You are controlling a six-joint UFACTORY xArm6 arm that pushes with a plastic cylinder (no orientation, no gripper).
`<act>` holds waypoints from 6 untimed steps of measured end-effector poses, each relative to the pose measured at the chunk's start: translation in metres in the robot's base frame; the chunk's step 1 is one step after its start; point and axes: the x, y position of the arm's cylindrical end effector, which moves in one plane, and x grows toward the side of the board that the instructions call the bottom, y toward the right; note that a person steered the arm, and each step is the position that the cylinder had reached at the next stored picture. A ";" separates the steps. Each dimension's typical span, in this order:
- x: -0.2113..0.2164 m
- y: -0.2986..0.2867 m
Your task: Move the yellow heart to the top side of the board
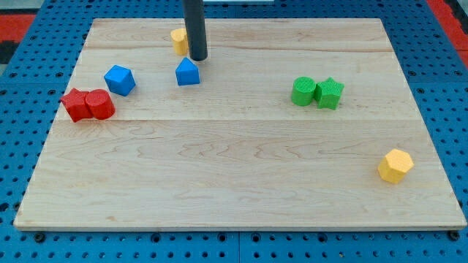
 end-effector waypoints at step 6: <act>-0.037 -0.032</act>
